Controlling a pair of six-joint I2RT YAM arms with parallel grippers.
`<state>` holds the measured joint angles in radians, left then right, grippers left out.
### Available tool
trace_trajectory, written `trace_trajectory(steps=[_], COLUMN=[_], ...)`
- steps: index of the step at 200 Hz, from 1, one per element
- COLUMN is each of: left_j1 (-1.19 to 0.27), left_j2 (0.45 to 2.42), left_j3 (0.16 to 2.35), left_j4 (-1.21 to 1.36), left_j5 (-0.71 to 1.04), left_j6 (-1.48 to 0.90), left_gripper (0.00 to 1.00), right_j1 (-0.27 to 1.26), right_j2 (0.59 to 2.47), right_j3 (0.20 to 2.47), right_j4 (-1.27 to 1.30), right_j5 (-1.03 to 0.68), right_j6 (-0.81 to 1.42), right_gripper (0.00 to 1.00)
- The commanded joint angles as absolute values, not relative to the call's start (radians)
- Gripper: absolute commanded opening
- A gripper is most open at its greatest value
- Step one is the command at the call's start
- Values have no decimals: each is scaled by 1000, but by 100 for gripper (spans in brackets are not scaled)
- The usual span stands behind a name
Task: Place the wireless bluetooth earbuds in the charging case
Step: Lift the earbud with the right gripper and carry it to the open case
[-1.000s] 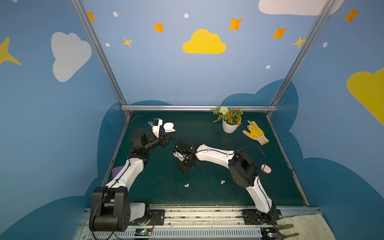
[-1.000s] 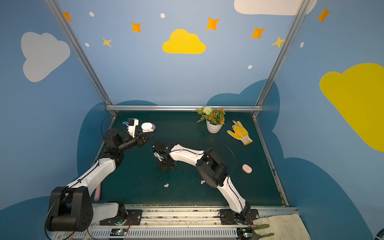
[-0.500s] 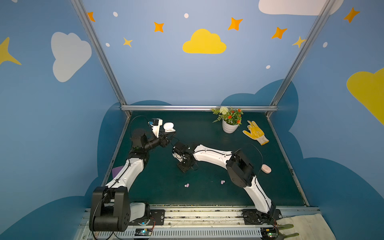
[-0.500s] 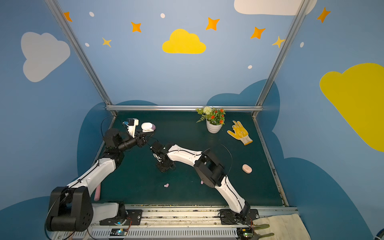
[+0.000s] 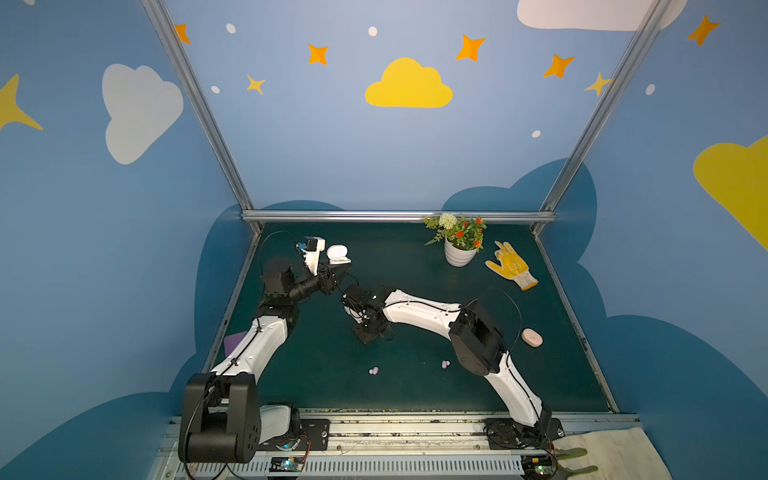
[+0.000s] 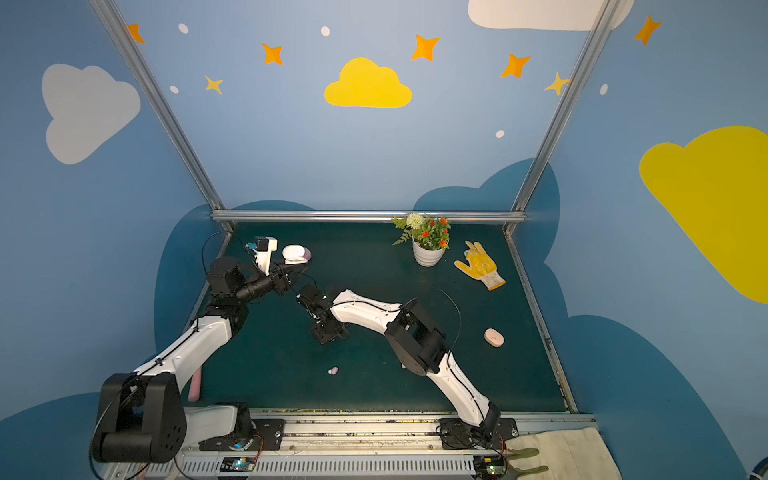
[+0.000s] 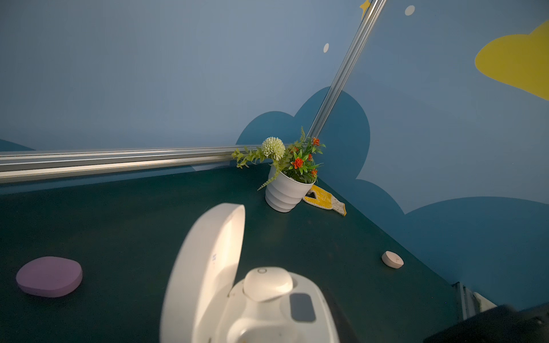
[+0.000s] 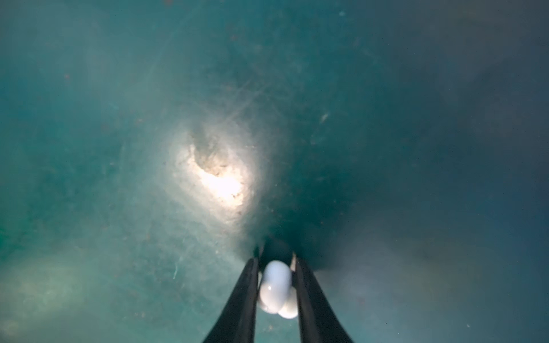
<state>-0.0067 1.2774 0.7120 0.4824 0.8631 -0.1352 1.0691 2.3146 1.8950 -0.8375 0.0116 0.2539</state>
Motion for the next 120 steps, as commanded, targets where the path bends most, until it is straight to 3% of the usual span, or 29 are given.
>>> trace_trajectory(steps=[1,76,120], left_j1=[-5,-5,-5], left_j2=[1268,1269,1269], left_j3=[719,718,715], left_j4=[501,501,499], left_j5=[885,890,894], left_j6=[-137,-140,-142], left_gripper=[17,17,17], right_j1=[1073,1074,1056], right_j2=[2352,2314,2175], right_j3=[1901,1881,1776], right_j4=[-891,-884,-832], right_j5=[38,45,41], right_j6=[253,266,302], right_gripper=[26,16,15])
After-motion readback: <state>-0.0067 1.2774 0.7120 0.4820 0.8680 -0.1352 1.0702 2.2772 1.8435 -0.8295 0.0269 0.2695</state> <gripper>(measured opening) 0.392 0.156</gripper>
